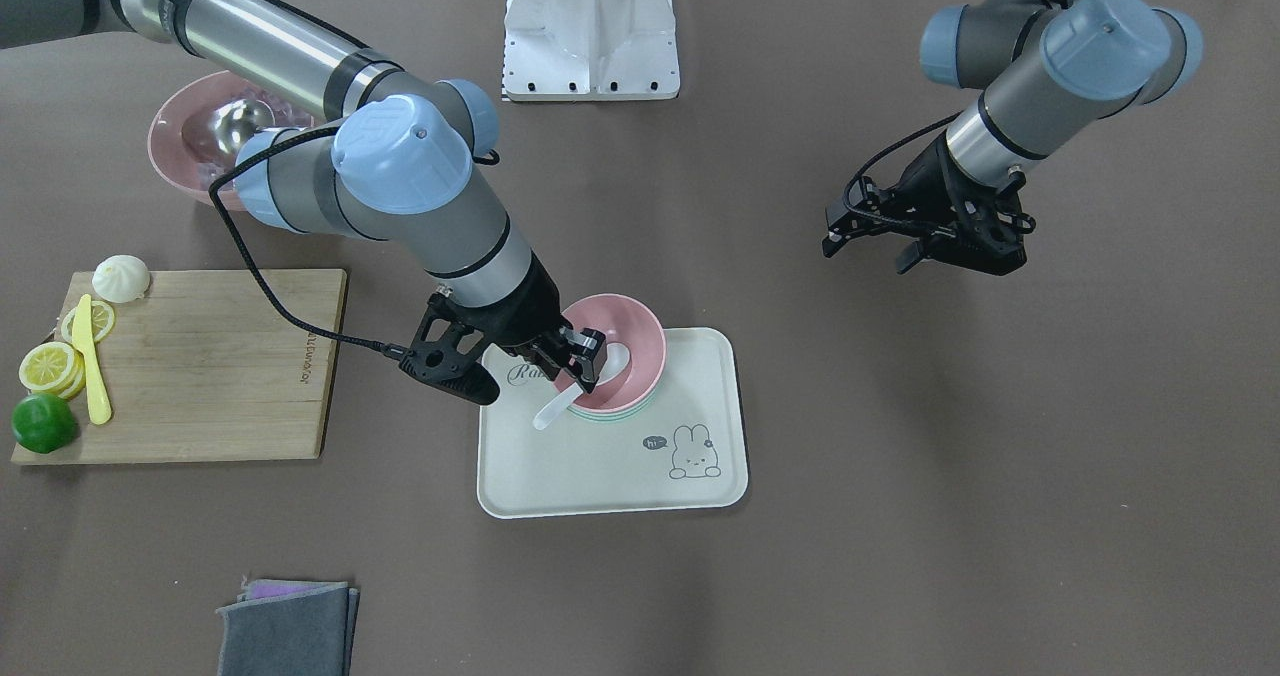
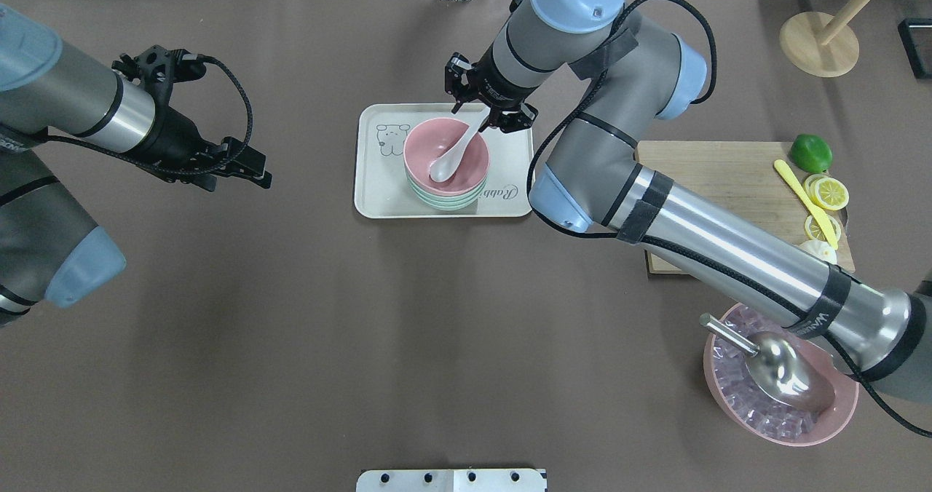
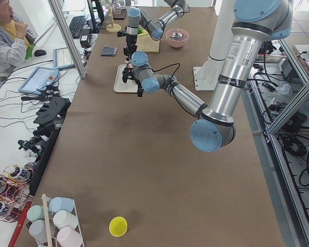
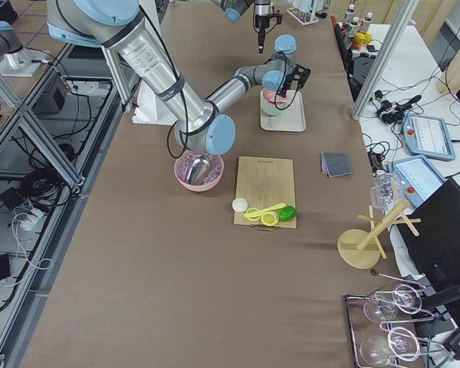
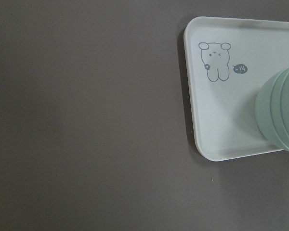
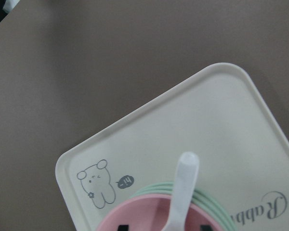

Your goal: Stack pink bowl on green and place spoon

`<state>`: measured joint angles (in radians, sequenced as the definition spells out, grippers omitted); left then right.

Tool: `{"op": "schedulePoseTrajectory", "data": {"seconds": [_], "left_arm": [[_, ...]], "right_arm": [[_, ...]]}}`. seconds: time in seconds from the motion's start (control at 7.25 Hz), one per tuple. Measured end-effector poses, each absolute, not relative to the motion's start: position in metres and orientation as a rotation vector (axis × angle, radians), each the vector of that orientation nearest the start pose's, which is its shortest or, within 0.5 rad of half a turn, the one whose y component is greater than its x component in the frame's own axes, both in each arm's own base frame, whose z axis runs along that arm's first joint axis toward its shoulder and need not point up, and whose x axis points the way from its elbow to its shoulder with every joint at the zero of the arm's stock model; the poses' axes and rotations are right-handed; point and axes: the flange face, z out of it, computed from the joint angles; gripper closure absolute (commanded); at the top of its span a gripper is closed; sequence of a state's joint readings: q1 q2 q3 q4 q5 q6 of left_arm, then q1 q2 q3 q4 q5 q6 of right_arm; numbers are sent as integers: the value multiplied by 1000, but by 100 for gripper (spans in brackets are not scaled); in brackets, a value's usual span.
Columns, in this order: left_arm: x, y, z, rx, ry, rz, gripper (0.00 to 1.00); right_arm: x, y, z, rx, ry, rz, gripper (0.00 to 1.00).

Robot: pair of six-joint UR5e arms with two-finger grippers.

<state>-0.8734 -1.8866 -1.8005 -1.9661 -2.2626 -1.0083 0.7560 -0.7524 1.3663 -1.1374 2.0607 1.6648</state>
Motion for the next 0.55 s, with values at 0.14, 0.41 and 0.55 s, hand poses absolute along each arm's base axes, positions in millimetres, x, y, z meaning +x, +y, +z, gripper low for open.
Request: {"op": "schedulePoseTrajectory", "data": {"seconds": [0.14, 0.41, 0.55], "left_arm": [[325, -497, 328, 110, 1093, 46, 2], [326, -499, 333, 105, 1086, 39, 2], [324, -502, 340, 102, 1075, 31, 2]], "right_arm": [[-461, -578, 209, -87, -1126, 468, 0], [-388, -591, 276, -76, -1102, 373, 0], [-346, -600, 317, -37, -1076, 320, 0]]}}
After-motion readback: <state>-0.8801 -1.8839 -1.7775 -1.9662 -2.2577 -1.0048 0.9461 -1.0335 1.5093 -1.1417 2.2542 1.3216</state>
